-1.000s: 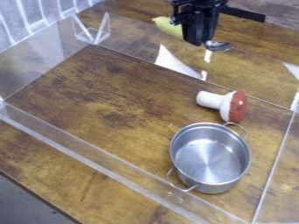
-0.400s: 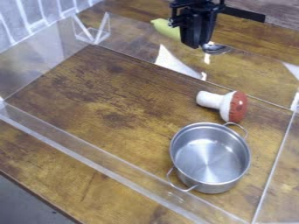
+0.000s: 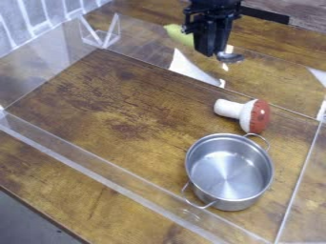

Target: Move the green spoon to the right

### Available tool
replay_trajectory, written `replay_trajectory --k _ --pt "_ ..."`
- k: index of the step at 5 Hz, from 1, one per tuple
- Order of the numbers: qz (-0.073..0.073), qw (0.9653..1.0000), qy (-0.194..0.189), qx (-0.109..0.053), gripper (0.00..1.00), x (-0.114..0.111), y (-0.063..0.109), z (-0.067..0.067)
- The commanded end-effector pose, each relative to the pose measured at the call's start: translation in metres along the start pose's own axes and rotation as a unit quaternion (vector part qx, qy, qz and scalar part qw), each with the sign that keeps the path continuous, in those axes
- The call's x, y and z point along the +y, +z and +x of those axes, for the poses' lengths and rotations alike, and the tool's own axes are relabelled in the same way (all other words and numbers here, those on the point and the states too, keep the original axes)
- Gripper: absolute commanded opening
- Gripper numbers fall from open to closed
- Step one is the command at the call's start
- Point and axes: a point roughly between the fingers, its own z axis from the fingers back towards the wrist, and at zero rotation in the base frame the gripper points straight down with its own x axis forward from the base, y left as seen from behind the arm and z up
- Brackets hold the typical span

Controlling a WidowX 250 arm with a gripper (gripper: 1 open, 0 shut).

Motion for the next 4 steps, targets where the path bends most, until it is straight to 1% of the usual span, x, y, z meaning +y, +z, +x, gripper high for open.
replay_trajectory --k 1,3,4 --pt "-0.038 0.9991 -0.011 -0.017 0.00 -0.0034 0.0354 0.0061" --pt "-0.031 0.9985 -0.037 -0.024 0.00 -0.0058 0.0397 0.0075" --pt "-0.026 0.9993 -0.001 -0.027 0.00 -0.0066 0.0352 0.0054"
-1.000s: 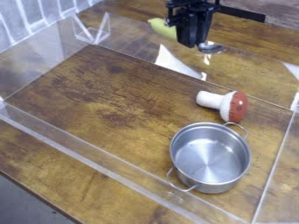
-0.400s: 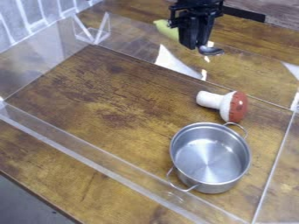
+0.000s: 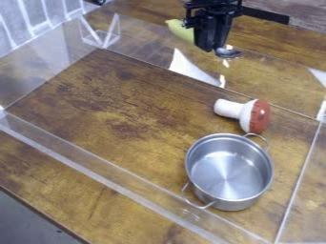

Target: Move the green spoon to the right

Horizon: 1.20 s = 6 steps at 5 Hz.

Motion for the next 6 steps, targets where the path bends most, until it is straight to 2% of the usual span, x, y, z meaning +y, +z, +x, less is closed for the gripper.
replay_trajectory --k 1,3,5,6 --pt "-0.027 0.9989 0.035 -0.014 0.00 -0.002 0.020 -0.003" --pt "-0.017 0.9949 0.099 -0.016 0.00 0.002 0.022 -0.010" --pt "-0.022 0.9949 0.098 -0.006 0.00 0.005 0.027 -0.003" --pt "-0.025 0.9964 0.081 -0.002 1.00 0.005 0.020 0.014"
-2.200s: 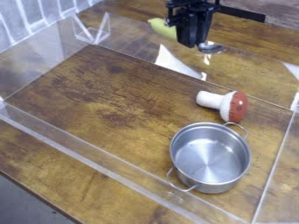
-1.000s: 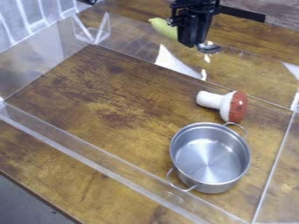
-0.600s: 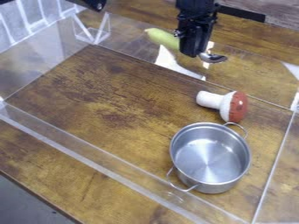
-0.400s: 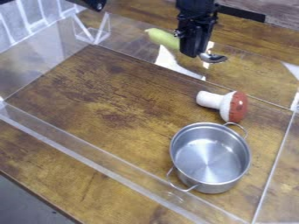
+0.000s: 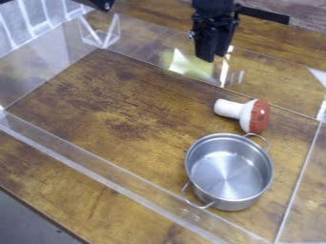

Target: Move the green spoon to the right

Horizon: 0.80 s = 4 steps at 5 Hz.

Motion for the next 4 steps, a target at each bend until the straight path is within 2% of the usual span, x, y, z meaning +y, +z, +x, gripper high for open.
replay_trajectory --k 1,2,3,4 --pt "-0.041 0.9991 -0.007 -0.002 0.00 0.002 0.023 0.025" --pt "-0.038 0.9990 0.025 0.003 1.00 0.019 0.027 0.023" --pt "-0.040 0.9972 0.063 0.003 1.00 0.033 0.031 0.021" --pt "-0.039 0.9986 0.035 0.006 1.00 0.048 0.035 0.015"
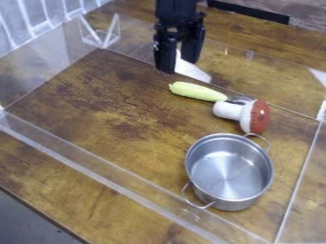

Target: Move the green spoon to the right

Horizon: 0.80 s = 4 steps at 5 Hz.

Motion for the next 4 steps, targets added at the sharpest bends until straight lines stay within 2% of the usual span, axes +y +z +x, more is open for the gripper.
replay_trajectory --k 1,2,3,4 --pt "-0.045 0.9984 -0.036 -0.001 1.00 0.020 0.038 -0.002" --pt "-0.046 0.9952 -0.087 0.003 1.00 0.037 0.040 -0.009" --pt "-0.044 0.9927 -0.112 0.004 1.00 0.046 0.030 -0.010" --pt "-0.049 0.9868 -0.154 0.012 1.00 0.062 0.024 -0.015"
